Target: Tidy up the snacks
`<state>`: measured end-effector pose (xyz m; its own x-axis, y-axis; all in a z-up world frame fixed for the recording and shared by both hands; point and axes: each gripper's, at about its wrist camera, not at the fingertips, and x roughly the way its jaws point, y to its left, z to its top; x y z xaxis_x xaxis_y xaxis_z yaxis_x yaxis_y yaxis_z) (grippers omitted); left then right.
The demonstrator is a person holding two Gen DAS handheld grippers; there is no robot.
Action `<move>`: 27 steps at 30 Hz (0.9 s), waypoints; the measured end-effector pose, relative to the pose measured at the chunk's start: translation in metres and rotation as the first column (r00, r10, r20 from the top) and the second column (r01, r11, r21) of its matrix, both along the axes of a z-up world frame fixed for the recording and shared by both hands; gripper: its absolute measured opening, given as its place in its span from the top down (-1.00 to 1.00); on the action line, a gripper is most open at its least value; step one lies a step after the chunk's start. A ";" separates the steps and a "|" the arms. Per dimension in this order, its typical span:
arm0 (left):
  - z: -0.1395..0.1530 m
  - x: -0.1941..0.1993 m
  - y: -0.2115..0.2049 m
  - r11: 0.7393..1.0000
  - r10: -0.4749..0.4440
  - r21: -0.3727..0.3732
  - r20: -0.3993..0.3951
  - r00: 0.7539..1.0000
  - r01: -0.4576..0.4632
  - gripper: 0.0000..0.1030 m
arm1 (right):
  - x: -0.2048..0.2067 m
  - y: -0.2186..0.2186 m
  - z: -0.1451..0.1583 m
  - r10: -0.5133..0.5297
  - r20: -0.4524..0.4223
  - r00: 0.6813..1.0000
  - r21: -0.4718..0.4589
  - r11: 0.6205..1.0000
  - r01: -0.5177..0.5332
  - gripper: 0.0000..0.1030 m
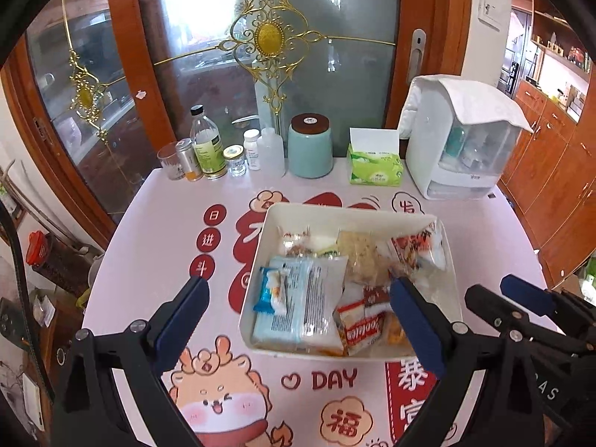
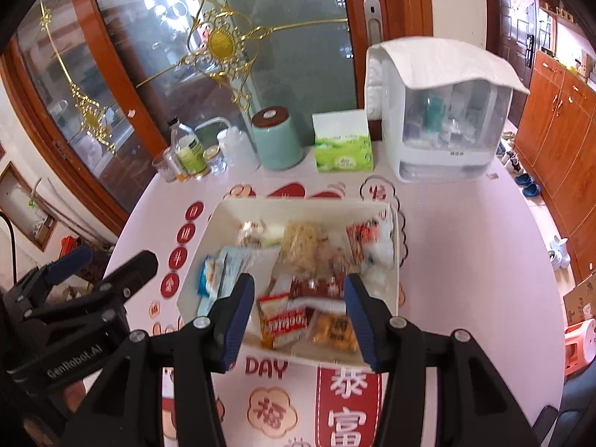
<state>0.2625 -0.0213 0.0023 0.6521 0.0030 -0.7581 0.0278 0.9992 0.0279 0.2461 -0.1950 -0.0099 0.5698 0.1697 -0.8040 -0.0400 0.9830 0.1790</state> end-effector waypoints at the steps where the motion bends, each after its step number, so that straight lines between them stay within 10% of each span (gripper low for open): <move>1: -0.001 -0.005 0.000 1.000 0.004 0.003 0.001 1.000 -0.004 -0.89 | -0.005 0.000 -0.002 0.004 -0.006 1.000 0.003 1.000 -0.004 0.01; 27: -0.024 -0.182 0.030 1.000 -0.007 -0.004 -0.057 0.998 0.007 -0.89 | -0.172 0.007 -0.018 -0.018 -0.034 0.999 0.053 0.998 0.020 0.01</move>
